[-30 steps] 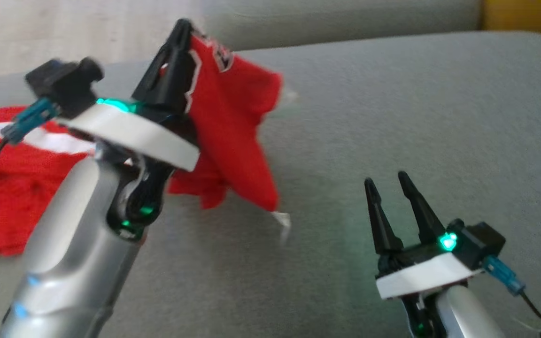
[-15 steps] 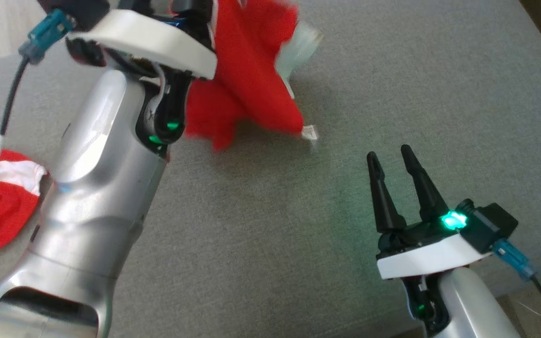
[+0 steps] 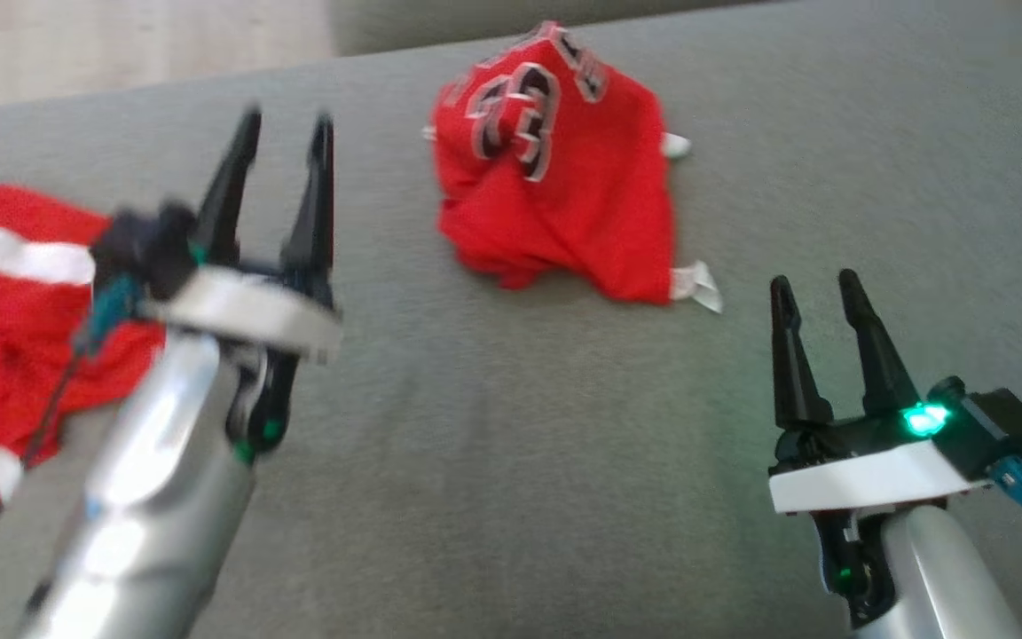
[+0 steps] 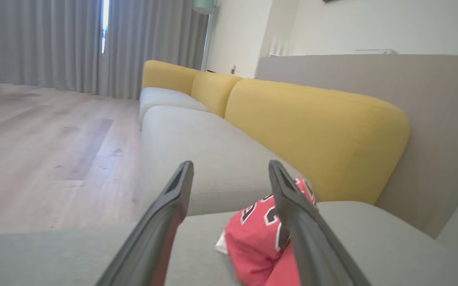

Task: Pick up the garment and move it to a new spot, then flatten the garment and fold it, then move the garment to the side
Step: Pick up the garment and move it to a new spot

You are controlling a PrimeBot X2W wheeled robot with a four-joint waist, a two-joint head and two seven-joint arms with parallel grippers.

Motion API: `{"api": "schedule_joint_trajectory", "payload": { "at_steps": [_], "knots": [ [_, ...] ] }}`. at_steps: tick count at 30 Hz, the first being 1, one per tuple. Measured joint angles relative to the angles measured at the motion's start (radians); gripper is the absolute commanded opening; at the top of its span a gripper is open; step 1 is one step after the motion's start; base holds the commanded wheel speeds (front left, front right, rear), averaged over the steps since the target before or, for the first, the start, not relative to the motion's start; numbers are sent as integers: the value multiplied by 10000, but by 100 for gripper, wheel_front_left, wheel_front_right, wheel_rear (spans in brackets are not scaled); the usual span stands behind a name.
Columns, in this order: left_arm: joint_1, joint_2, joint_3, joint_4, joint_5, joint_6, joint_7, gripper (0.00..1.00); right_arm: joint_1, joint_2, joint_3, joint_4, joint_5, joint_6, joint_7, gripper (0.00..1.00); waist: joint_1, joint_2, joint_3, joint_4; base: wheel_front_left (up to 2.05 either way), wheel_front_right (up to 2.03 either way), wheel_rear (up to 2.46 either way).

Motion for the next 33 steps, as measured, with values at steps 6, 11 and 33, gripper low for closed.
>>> {"api": "schedule_joint_trajectory", "payload": {
  "at_steps": [6,11,33],
  "knots": [
    [2103,267,318,-1538,1083,109,-31,100,195,2,-307,-6,-531,0,-2,100,0,0,-417,959,0,0,0],
    [4085,-2,991,-2451,1762,198,-31,100,477,4,-311,10,-426,0,-2,100,-1,0,-805,1422,0,0,0],
    [5342,-1574,2713,-3068,3724,-268,-31,100,724,4,25,56,-378,0,-2,100,1,0,-1019,1335,0,0,0]
  ]
}}
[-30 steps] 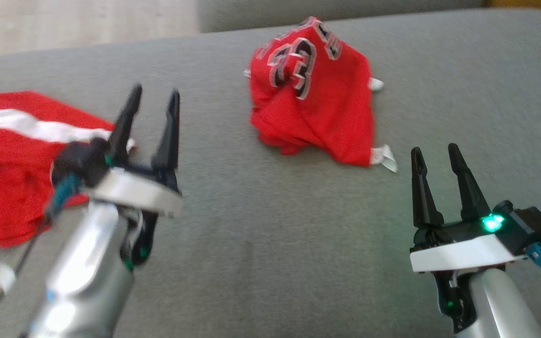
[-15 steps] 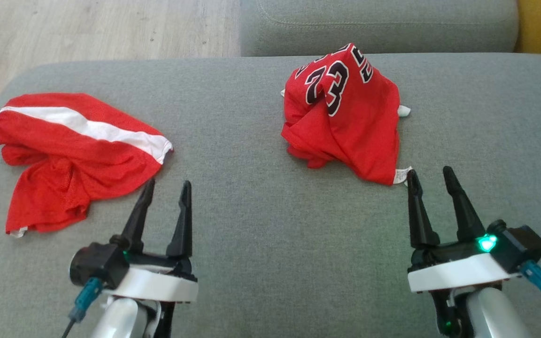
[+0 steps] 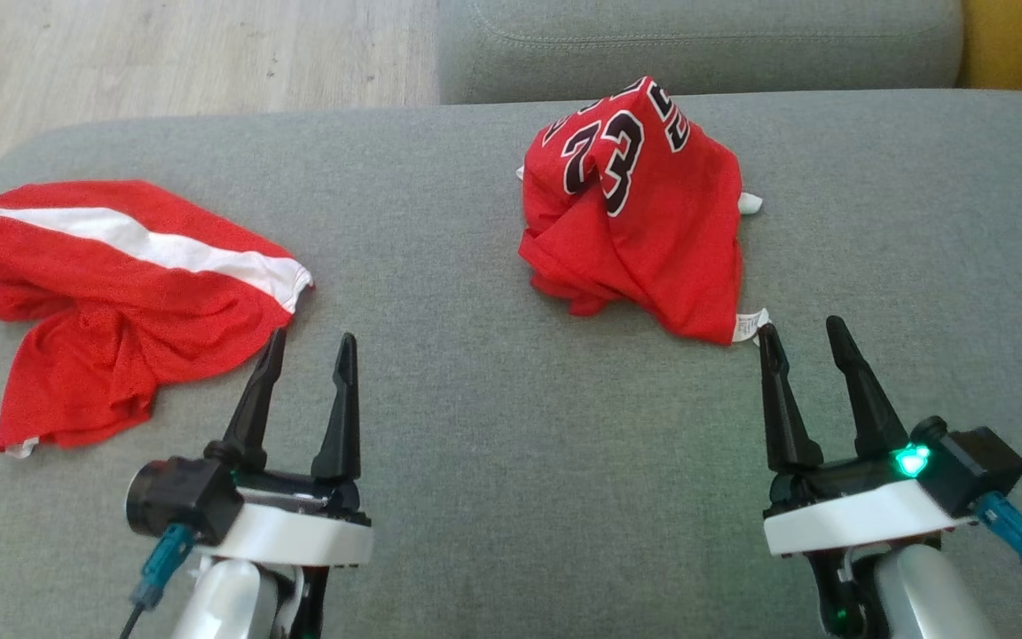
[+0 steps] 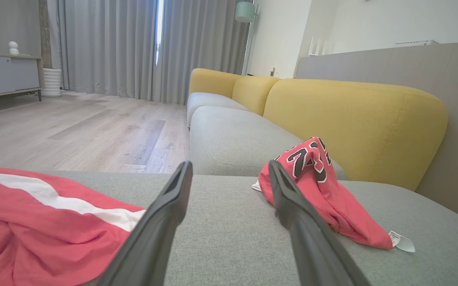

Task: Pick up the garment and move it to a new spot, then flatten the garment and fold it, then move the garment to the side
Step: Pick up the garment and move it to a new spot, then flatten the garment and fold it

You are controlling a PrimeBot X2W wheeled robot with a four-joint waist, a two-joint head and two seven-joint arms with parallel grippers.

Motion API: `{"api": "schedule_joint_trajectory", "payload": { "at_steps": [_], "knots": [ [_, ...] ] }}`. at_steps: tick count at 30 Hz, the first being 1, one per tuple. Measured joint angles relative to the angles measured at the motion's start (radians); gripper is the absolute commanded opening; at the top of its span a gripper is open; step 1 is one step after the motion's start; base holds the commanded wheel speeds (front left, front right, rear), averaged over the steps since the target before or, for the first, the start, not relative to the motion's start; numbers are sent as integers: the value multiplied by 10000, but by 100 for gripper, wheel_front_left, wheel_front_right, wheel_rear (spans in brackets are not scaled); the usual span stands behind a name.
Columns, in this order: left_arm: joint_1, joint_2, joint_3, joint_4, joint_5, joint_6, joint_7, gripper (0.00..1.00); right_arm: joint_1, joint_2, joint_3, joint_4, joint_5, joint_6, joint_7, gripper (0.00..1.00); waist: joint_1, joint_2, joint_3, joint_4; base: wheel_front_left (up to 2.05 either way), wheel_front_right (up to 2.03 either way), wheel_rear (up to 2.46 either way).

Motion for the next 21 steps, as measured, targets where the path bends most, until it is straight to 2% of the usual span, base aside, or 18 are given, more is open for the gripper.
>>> {"api": "schedule_joint_trajectory", "payload": {
  "at_steps": [5,9,13,21],
  "knots": [
    [-10,-115,0,29,71,-77,0,100,-15,0,-6,81,-25,0,0,100,0,0,136,45,0,0,0],
    [-37,-167,-54,134,150,-81,0,100,-298,0,-261,807,-291,0,2,100,0,0,383,147,0,0,0],
    [-223,-186,-117,240,151,-88,0,100,-1063,0,-345,1912,-336,0,0,100,0,0,726,343,0,0,0],
    [-694,-215,-353,303,140,-90,0,100,-2923,-10,-991,5014,255,0,368,100,2,0,1375,946,0,0,0]
  ]
}}
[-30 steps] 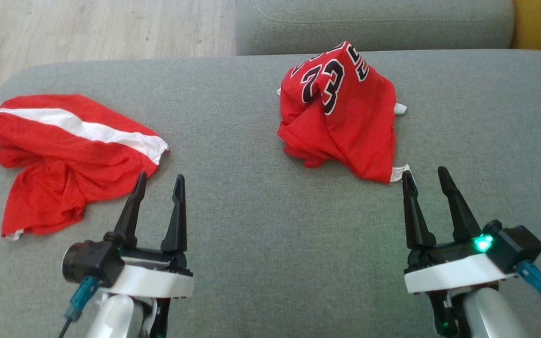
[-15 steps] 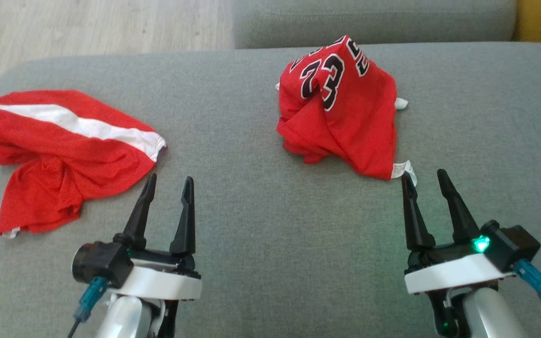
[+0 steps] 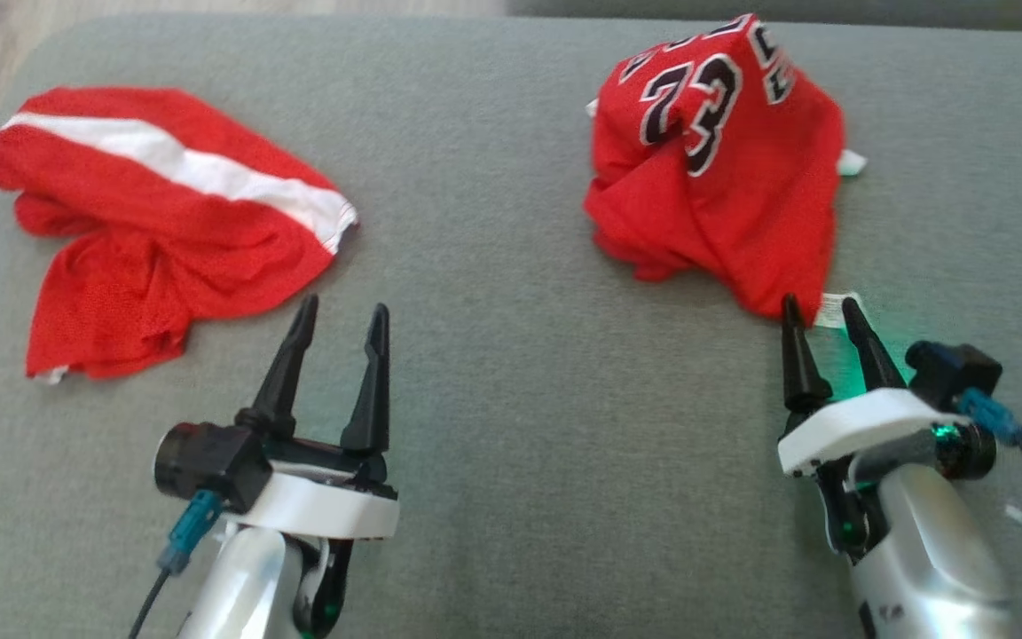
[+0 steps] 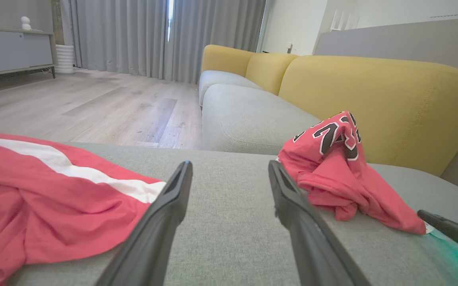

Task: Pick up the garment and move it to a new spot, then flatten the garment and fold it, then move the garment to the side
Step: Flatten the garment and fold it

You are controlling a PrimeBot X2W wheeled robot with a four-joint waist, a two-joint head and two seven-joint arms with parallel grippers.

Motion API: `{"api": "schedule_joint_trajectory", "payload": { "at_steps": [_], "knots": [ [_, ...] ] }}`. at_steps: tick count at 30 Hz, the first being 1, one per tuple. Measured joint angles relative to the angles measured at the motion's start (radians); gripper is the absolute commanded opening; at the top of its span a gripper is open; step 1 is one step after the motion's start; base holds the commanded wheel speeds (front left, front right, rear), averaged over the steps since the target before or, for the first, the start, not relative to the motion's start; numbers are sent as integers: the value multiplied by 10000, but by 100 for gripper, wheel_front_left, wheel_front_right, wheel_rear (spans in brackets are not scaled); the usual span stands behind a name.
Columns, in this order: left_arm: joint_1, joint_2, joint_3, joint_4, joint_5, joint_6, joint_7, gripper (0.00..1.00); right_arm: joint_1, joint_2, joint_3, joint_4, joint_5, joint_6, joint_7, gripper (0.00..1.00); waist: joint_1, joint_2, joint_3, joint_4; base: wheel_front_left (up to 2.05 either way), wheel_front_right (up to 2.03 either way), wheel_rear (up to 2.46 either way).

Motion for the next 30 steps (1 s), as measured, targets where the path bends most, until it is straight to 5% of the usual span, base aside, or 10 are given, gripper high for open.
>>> {"api": "schedule_joint_trajectory", "payload": {
  "at_steps": [7,8,9,10,20,30],
  "knots": [
    [-55,-17,-44,27,-81,0,0,100,-1197,-104,102,1720,-305,0,77,100,-1,0,260,369,0,0,0],
    [-88,-17,-36,27,-81,0,0,100,-1354,-146,217,1873,-261,0,77,76,-2,0,272,375,0,0,0],
    [-124,-17,-17,25,-81,0,0,100,-1485,-159,318,1996,-274,0,71,10,-1,0,277,360,0,0,0],
    [-142,-17,-6,19,-82,0,0,100,-1597,-159,374,2128,-345,0,29,0,-1,0,274,325,0,0,0],
    [-122,-25,-19,27,-92,-2,0,100,-1722,-359,-686,2192,-2027,0,-247,0,-1,0,-159,-289,0,0,0],
    [151,-25,-48,-10,-163,-73,0,100,-1749,-2911,-2673,512,-3206,0,1425,0,-4,0,-809,-558,0,0,0]
  ]
}}
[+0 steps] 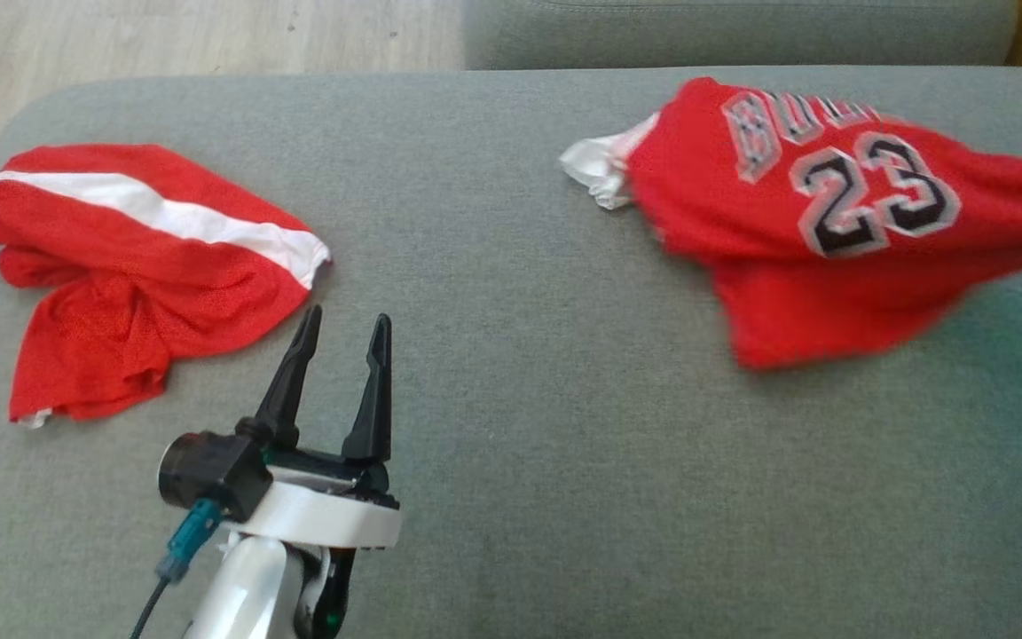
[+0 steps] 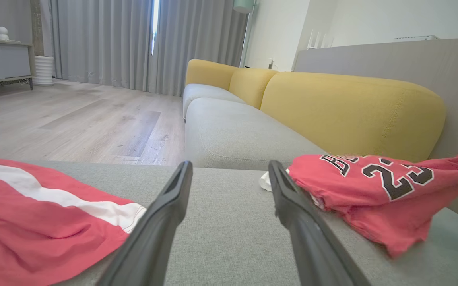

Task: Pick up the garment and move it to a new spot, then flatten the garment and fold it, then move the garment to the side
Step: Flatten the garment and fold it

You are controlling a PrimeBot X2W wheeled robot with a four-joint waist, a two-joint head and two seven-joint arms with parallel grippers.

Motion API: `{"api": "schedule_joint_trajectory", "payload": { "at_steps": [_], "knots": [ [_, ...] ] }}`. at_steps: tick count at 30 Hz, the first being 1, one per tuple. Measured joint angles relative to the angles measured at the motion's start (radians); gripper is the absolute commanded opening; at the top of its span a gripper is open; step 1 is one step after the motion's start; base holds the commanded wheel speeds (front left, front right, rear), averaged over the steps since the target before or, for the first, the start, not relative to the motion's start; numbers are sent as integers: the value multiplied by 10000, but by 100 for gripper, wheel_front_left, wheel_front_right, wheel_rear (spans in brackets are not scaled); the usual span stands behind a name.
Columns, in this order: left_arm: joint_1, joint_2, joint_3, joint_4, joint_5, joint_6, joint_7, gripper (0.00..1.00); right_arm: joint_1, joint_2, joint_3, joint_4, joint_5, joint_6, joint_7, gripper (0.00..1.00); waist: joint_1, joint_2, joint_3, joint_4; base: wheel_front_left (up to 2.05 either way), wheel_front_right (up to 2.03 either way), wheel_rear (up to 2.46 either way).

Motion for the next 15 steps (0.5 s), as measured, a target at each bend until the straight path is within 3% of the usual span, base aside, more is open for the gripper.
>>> {"api": "schedule_joint_trajectory", "payload": {
  "at_steps": [3,4,5,10,15],
  "knots": [
    [13,0,-25,-8,-104,0,0,100,-40,-376,-297,-359,-326,0,688,0,0,0,-39,137,0,0,0],
    [16,0,-25,-15,-113,0,0,100,-69,-439,-343,-397,-456,0,915,34,0,0,-41,193,0,0,0],
    [26,0,-23,-21,-115,0,0,100,-122,-497,-431,-387,-596,0,1127,100,1,0,-35,245,0,0,0],
    [131,0,-33,-19,-117,0,0,100,-463,-623,-1062,-416,-1649,0,1179,100,2,0,13,462,0,0,0],
    [133,2,77,-23,-117,0,0,100,-596,238,-1256,-815,-2084,0,410,100,2,0,-67,418,0,0,0]
  ]
}}
